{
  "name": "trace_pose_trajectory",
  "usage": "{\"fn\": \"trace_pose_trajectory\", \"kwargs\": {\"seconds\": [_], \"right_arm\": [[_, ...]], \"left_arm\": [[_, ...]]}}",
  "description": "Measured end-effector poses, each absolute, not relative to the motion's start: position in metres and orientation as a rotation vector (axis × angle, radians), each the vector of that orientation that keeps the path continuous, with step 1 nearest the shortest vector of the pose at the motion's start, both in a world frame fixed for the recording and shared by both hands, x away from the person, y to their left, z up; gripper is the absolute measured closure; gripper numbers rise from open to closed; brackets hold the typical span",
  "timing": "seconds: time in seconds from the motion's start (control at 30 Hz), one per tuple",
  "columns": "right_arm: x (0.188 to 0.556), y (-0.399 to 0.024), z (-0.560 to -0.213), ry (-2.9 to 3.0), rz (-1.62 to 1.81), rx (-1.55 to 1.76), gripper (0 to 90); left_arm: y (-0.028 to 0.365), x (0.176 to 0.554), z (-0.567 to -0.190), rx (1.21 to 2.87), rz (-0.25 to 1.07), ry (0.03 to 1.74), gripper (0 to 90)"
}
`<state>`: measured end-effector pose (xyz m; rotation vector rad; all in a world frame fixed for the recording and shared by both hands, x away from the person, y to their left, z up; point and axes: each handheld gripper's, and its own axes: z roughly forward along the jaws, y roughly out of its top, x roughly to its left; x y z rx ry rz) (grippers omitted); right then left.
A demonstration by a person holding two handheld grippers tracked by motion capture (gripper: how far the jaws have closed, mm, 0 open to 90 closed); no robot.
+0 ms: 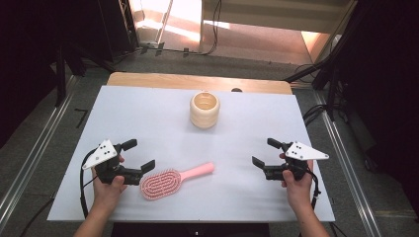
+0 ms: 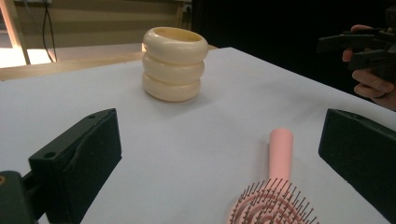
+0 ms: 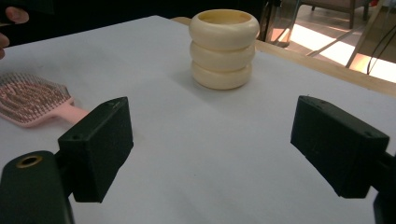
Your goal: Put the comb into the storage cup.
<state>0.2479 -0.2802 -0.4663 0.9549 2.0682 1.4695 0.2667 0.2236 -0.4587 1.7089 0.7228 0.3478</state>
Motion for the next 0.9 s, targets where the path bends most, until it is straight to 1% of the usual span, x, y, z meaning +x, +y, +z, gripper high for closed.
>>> {"fn": "trace_pose_trajectory", "kwargs": {"seconds": [0.1, 0.13, 0.17, 0.2, 0.23, 0.3, 0.33, 0.47, 0.53, 0.6, 0.67, 0.8, 0.9], "right_arm": [[0.252, -0.275, -0.464, 2.1, 1.483, 0.928, 13.2], [0.252, -0.273, -0.464, 2.112, 1.488, 0.924, 17.3], [0.253, -0.27, -0.463, 2.114, 1.493, 0.916, 23.8], [0.254, -0.267, -0.462, 2.127, 1.489, 0.907, 27.3], [0.255, -0.265, -0.462, 2.141, 1.494, 0.897, 28.9], [0.257, -0.261, -0.461, 2.176, 1.494, 0.876, 38.7], [0.259, -0.258, -0.46, 2.186, 1.497, 0.864, 45.3], [0.264, -0.247, -0.459, 2.246, 1.468, 0.814, 62.8], [0.266, -0.241, -0.459, 2.272, 1.422, 0.769, 69.9], [0.268, -0.234, -0.459, 2.306, 1.4, 0.73, 74.9], [0.271, -0.227, -0.459, 2.344, 1.386, 0.7, 77.5], [0.278, -0.213, -0.461, 2.371, 1.343, 0.674, 87.2], [0.283, -0.204, -0.462, 2.392, 1.314, 0.659, 87.5]], "left_arm": [[0.228, 0.263, -0.46, 1.706, 0.368, 0.728, 0.0], [0.23, 0.262, -0.461, 1.707, 0.37, 0.731, 0.0], [0.232, 0.261, -0.462, 1.707, 0.374, 0.735, 0.0], [0.233, 0.26, -0.463, 1.699, 0.373, 0.741, 0.0], [0.236, 0.259, -0.464, 1.701, 0.377, 0.74, 0.0], [0.24, 0.257, -0.466, 1.701, 0.384, 0.751, 0.0], [0.241, 0.257, -0.466, 1.7, 0.385, 0.749, 0.0], [0.247, 0.254, -0.468, 1.7, 0.397, 0.755, 0.0], [0.251, 0.253, -0.469, 1.702, 0.398, 0.757, 0.0], [0.253, 0.252, -0.47, 1.703, 0.403, 0.765, 0.0], [0.257, 0.25, -0.471, 1.704, 0.403, 0.771, 0.0], [0.263, 0.248, -0.471, 1.682, 0.399, 0.788, 0.0], [0.268, 0.245, -0.469, 1.662, 0.409, 0.794, 0.0]]}}
